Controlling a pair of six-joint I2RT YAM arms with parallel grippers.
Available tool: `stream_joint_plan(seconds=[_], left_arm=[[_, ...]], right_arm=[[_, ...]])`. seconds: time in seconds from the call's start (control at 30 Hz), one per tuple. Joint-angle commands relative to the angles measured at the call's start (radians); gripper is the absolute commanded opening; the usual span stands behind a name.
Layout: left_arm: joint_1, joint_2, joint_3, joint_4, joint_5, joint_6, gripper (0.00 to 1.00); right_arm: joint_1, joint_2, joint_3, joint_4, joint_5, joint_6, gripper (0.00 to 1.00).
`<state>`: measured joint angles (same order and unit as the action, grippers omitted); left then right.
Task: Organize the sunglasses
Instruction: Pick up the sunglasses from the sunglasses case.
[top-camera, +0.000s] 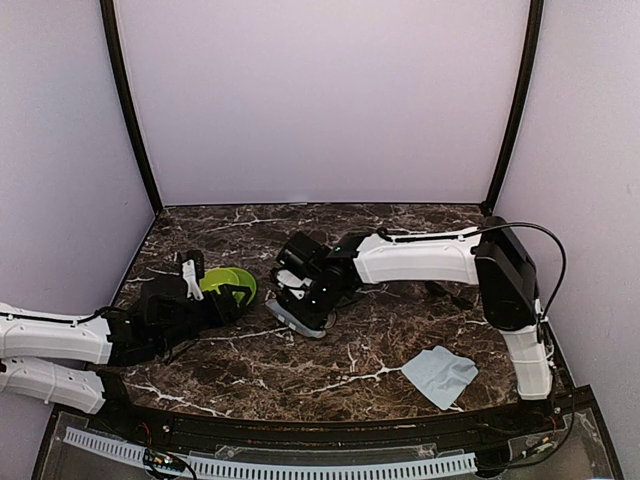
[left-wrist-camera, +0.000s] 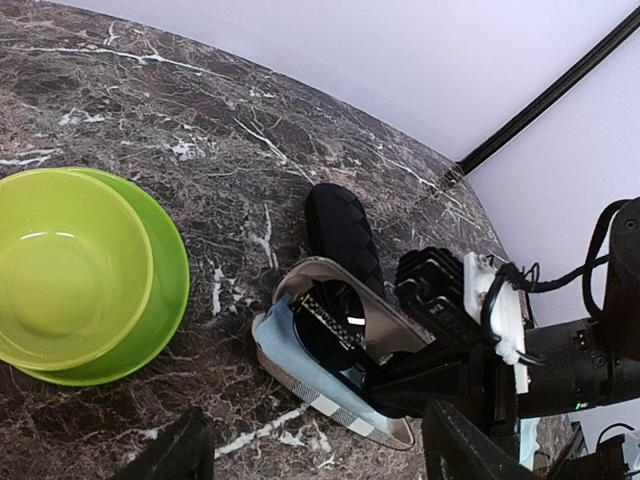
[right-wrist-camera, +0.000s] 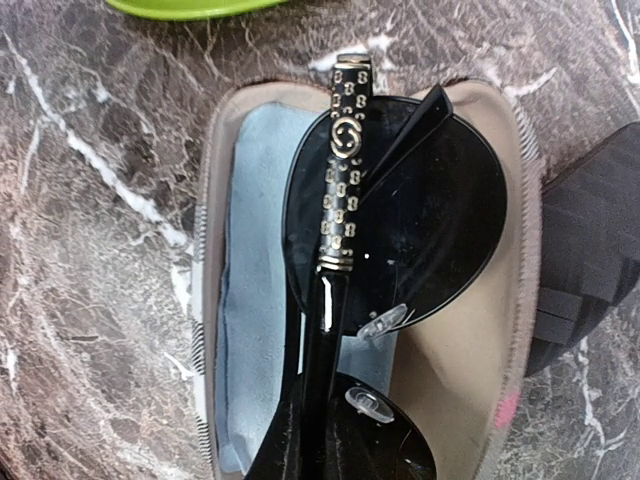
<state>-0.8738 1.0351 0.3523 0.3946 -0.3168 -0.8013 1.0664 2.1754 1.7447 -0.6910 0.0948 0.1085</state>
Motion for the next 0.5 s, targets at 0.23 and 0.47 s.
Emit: stream_joint_plan(seconds=[0.23, 0.47], left_arm=[[0.004, 0.025, -0.029, 0.066, 0.025, 0.003, 0.74], [0.005, 0.037, -0.027, 0.179, 0.114, 0.122, 0.76]], right_arm=[[0.011, -0.104, 0.039, -0.004, 0.042, -0.004, 0.06], [-0.013, -0.206, -0.067, 0.083, -0.095, -0.013, 0.04]])
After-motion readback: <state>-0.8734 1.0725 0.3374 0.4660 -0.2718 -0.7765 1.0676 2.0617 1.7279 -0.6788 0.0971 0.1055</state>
